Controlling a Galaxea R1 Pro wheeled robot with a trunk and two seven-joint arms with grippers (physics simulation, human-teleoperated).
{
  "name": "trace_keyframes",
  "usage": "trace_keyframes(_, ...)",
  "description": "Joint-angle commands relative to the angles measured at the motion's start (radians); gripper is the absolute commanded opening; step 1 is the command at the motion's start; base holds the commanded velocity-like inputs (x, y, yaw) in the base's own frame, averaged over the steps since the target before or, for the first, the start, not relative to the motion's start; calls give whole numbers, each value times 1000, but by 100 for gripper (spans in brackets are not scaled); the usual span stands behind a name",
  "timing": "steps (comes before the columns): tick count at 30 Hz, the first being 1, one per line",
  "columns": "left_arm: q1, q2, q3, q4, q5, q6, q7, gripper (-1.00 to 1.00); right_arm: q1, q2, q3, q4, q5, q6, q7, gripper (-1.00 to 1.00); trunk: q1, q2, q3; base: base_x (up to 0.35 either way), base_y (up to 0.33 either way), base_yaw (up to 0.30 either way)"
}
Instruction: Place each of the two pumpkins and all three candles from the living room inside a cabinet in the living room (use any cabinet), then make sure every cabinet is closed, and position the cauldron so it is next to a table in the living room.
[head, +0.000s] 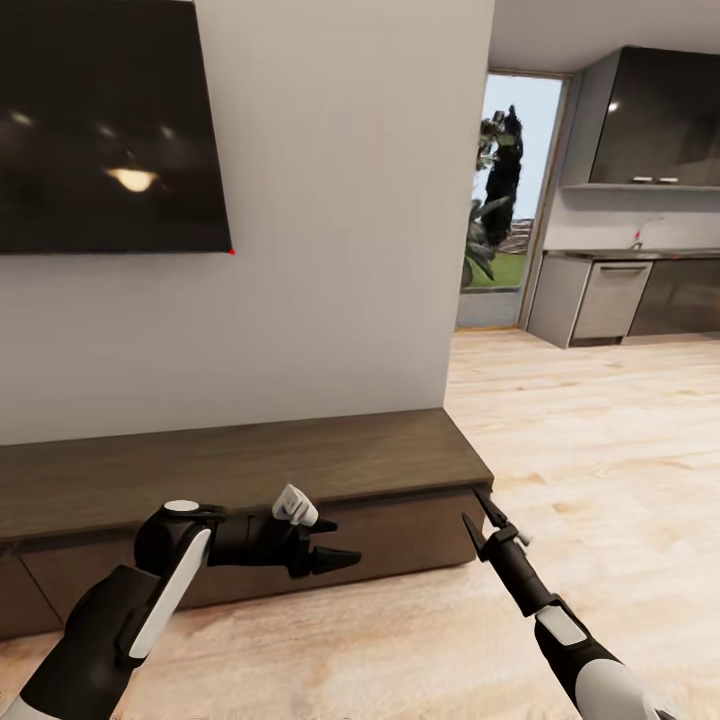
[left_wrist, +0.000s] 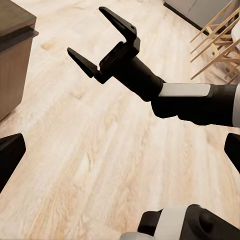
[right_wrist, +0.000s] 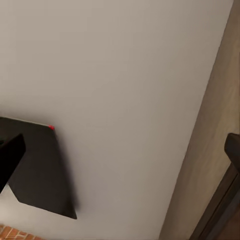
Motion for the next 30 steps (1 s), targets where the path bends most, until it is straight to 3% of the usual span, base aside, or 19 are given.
trace_keyframes(1, -1, 1, -1, 0, 2, 4, -1, 100, -1, 0, 2, 1, -8, 9, 9, 100, 0, -1, -5, 0, 0, 0)
trace_keyframes(16, -1, 1, -1, 0, 1, 3, 0, 100, -1, 0, 2, 1, -7, 10, 40, 100, 7, -4, -63, 0, 0, 0)
trace_keyframes(27, -1, 1, -1, 0, 1, 3, 0, 100, -1, -1, 2, 1, -8, 10, 41, 100, 7, -4, -63, 0, 0, 0)
trace_keyframes(30, -1, 1, -1, 0, 1, 3, 0, 100, -1, -1, 2, 1, -8, 10, 42, 100, 8, -5, -75, 0, 0, 0)
